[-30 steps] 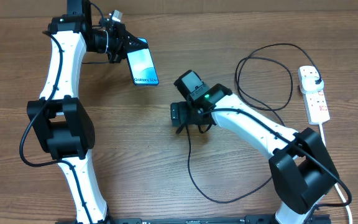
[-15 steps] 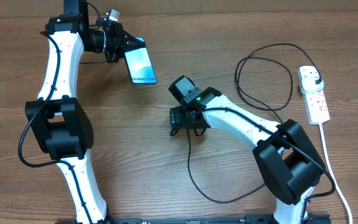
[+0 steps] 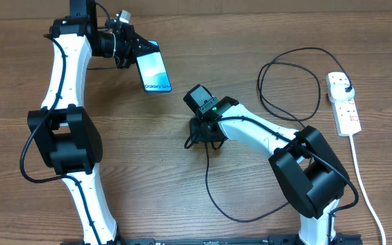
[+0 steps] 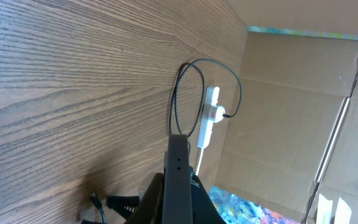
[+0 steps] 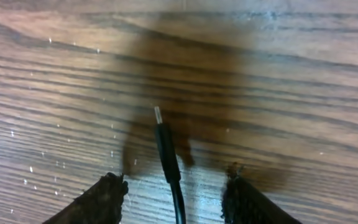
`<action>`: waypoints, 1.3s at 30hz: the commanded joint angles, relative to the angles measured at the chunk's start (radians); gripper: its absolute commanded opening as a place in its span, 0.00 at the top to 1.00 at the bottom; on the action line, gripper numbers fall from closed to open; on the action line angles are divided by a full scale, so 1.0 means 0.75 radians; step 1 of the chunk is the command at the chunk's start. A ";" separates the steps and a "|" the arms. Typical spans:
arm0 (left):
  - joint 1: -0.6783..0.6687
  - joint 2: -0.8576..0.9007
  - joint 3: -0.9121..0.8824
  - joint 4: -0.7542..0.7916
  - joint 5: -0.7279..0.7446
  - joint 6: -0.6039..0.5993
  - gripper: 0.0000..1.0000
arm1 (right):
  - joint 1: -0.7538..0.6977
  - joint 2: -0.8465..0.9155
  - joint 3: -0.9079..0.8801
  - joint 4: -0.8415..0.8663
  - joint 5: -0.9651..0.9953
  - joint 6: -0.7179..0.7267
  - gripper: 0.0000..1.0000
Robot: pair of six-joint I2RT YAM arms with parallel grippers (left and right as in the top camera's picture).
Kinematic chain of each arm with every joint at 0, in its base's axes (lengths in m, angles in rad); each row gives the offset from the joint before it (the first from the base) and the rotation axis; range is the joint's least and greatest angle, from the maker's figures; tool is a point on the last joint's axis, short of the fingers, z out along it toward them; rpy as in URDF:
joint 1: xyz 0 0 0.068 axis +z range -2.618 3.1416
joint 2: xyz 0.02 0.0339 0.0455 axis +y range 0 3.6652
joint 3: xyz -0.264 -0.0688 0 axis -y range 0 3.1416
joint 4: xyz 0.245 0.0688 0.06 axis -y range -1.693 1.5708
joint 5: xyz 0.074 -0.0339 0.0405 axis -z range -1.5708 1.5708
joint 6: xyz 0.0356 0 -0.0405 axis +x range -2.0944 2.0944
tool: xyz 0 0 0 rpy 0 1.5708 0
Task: Plug charger to phone and switch on socket
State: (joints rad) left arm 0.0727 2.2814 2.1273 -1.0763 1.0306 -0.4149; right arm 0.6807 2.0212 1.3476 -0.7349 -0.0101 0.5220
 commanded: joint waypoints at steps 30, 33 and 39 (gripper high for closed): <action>0.067 -0.055 0.021 0.162 0.469 0.007 0.96 | -0.261 -0.045 0.162 0.168 -0.776 0.036 0.96; 0.076 -0.055 0.021 0.290 0.533 -0.111 0.96 | -0.364 -0.060 0.162 0.348 -1.166 0.037 0.96; 0.068 -0.055 0.021 0.663 0.537 -0.433 0.96 | -0.448 -0.060 0.162 0.610 -1.599 0.099 0.96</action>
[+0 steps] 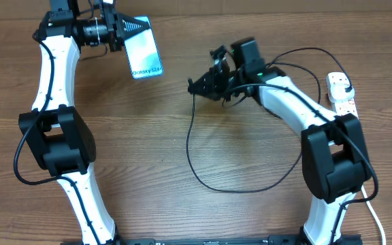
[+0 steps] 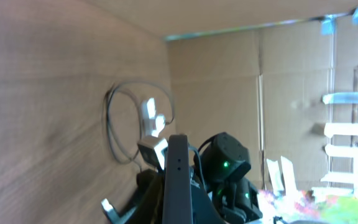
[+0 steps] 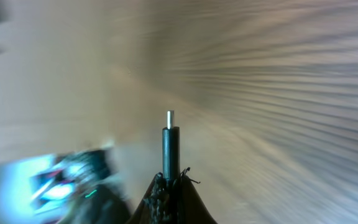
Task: Plug charger to phone and switch on socket
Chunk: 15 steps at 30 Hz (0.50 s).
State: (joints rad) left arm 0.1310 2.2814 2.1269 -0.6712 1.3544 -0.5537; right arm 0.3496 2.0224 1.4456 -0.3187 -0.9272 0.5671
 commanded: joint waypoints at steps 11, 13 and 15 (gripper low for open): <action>-0.086 -0.055 0.021 1.313 -0.058 -1.219 0.96 | -0.004 -0.061 0.032 0.632 -0.619 0.470 0.96; -0.089 -0.055 0.021 1.376 -0.113 -1.290 0.96 | -0.004 -0.061 0.032 0.828 -0.610 0.617 0.96; -0.093 -0.055 0.021 1.373 -0.143 -1.301 0.96 | -0.004 -0.061 0.032 1.048 -0.573 0.773 0.96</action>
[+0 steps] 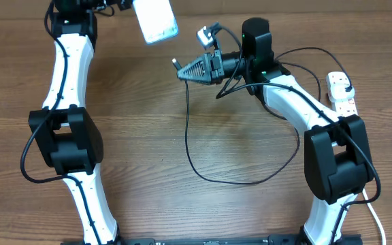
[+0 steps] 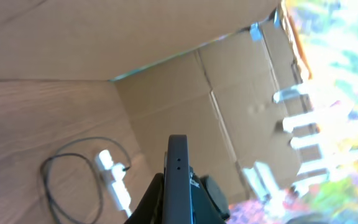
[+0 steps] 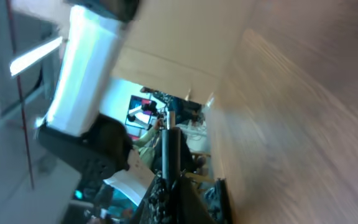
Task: Plug charger to phone and switch on socket
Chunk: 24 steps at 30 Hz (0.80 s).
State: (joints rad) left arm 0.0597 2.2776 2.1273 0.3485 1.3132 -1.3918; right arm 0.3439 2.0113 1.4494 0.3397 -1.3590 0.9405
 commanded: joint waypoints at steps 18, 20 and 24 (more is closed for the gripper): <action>-0.053 -0.050 0.021 0.007 -0.187 -0.133 0.96 | 0.004 -0.046 0.026 0.558 0.278 0.622 0.96; -0.057 -0.050 0.021 0.007 -0.182 -0.121 0.96 | 0.004 -0.046 0.026 0.558 0.303 0.628 0.96; -0.058 -0.050 0.021 0.006 -0.154 -0.114 0.96 | 0.004 -0.046 0.026 0.558 0.345 0.635 0.96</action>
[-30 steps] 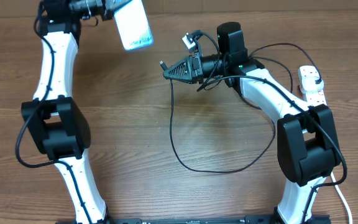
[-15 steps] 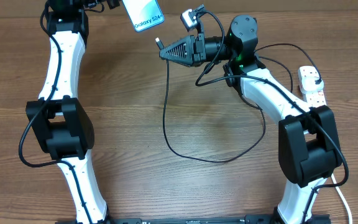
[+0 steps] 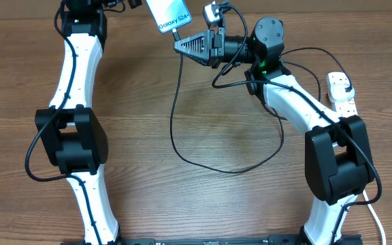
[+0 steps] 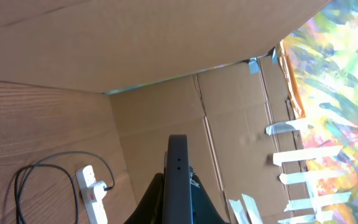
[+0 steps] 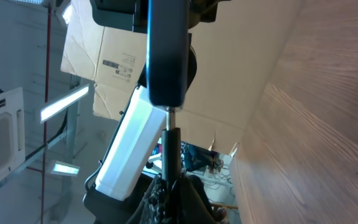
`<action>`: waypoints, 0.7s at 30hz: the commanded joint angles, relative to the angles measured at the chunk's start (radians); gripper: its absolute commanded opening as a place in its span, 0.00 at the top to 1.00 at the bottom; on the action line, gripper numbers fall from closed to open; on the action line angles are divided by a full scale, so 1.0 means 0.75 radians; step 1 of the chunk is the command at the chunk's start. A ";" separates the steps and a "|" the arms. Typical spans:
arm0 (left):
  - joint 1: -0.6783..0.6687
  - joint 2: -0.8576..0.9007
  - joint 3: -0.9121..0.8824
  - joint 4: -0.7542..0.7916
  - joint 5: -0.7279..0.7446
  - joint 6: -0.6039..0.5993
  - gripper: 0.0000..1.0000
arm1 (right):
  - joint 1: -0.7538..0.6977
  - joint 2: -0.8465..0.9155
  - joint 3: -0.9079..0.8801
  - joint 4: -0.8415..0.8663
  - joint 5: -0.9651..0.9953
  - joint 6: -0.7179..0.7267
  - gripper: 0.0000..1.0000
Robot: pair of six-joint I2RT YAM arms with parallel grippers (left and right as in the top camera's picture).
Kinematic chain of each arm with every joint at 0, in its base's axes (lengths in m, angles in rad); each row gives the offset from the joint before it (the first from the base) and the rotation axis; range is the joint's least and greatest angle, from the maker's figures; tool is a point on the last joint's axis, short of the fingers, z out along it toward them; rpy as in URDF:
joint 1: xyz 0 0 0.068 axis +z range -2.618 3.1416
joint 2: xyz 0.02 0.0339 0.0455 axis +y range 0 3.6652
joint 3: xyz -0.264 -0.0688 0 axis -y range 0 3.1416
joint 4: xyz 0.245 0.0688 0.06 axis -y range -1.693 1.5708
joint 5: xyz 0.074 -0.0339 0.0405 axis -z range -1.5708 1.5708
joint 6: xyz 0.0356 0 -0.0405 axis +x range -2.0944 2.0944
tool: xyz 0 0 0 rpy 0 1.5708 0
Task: Plug charger to phone and switch on socket
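My left gripper (image 4: 176,202) is shut on the phone (image 3: 168,14), which is lifted off the table at the far edge with its lit screen facing the overhead camera. In the left wrist view the phone (image 4: 178,168) shows only as a dark edge. My right gripper (image 3: 182,45) is shut on the black charger plug (image 5: 171,140). The plug's metal tip meets the phone's bottom end (image 5: 166,56); how deep it sits I cannot tell. The black cable (image 3: 175,116) hangs down and loops over the table to the white socket strip (image 3: 342,101).
The socket strip (image 4: 93,193) lies at the table's right edge with the charger's adapter plugged in and a red switch beside it. A white lead runs from it toward the front right. Cardboard walls stand behind the table (image 3: 141,156).
My right gripper has carried the plug up and to the left, from a gap below the phone to its bottom end. The phone has shifted slightly right and turned its screen toward the overhead camera.
First the plug lay on the table between my open right fingers, while my left gripper held the phone raised at the far left. Then my right gripper was shut on the plug and lifted. Both arms closed in, and now the plug touches the phone's bottom end.
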State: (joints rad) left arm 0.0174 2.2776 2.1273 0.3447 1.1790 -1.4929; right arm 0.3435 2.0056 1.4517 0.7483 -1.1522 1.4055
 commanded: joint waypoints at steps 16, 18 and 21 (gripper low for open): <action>0.013 -0.050 0.021 0.012 0.045 -0.105 0.96 | 0.004 -0.039 0.023 0.014 0.083 0.009 0.96; 0.013 -0.050 0.021 0.013 0.045 -0.103 0.96 | 0.004 -0.039 0.023 0.014 0.085 0.010 0.96; 0.013 -0.050 0.021 0.014 0.050 -0.099 0.96 | 0.004 -0.039 0.023 0.014 0.085 0.010 0.96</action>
State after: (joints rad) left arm 0.0280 2.2776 2.1273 0.3447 1.1923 -1.5394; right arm 0.3439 2.0056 1.4517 0.7479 -1.1141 1.4109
